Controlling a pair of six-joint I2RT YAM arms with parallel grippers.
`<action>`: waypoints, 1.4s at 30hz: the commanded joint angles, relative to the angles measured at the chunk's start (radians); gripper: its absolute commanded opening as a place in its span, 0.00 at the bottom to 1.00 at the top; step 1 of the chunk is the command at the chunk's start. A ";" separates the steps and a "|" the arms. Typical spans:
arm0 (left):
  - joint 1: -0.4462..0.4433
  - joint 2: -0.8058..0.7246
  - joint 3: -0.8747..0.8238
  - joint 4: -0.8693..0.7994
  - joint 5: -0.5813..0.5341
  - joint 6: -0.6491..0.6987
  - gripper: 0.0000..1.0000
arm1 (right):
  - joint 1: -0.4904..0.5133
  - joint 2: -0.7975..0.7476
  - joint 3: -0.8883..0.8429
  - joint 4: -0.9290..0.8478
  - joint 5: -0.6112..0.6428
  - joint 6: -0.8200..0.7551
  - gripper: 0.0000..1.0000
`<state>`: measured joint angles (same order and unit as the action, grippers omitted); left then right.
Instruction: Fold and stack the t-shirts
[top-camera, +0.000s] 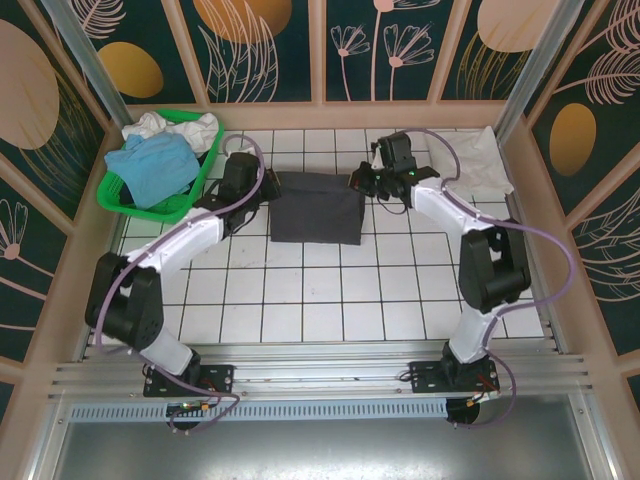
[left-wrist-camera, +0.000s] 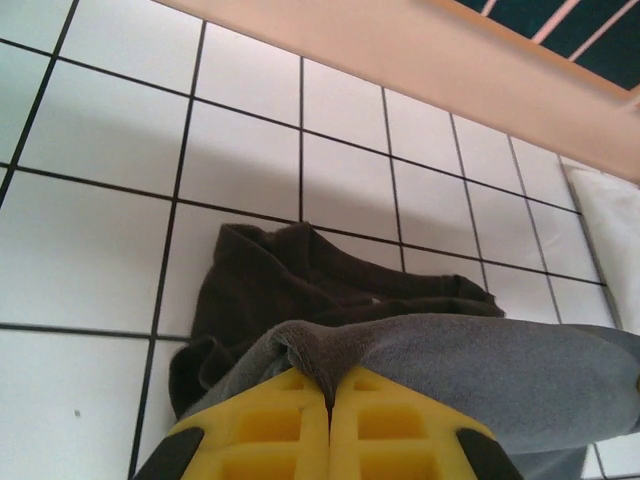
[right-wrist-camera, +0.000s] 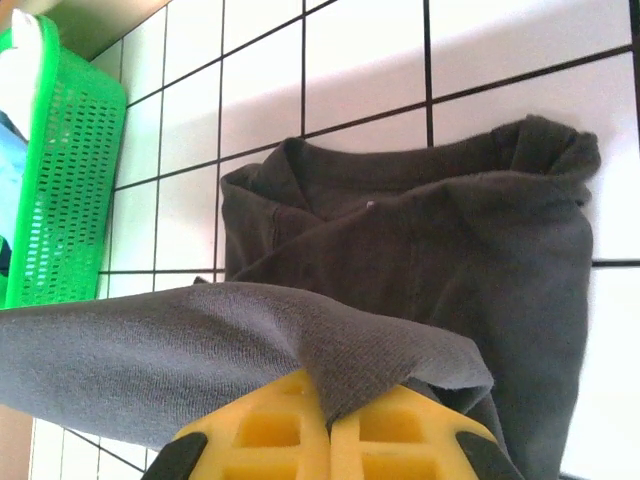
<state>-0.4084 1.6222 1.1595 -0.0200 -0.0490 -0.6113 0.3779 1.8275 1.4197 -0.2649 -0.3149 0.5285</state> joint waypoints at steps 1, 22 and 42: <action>0.058 0.105 0.097 -0.005 0.010 0.031 0.00 | -0.042 0.091 0.093 -0.021 0.009 -0.032 0.00; 0.033 0.443 0.441 -0.151 0.090 0.214 0.68 | -0.051 0.183 0.162 0.085 0.034 -0.087 0.52; 0.107 0.719 0.597 -0.203 0.084 0.140 0.49 | -0.096 0.355 0.184 0.159 -0.008 -0.054 0.57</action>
<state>-0.3138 2.3825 1.7981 -0.1787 0.0761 -0.4583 0.2893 2.2337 1.6093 -0.0826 -0.3599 0.5014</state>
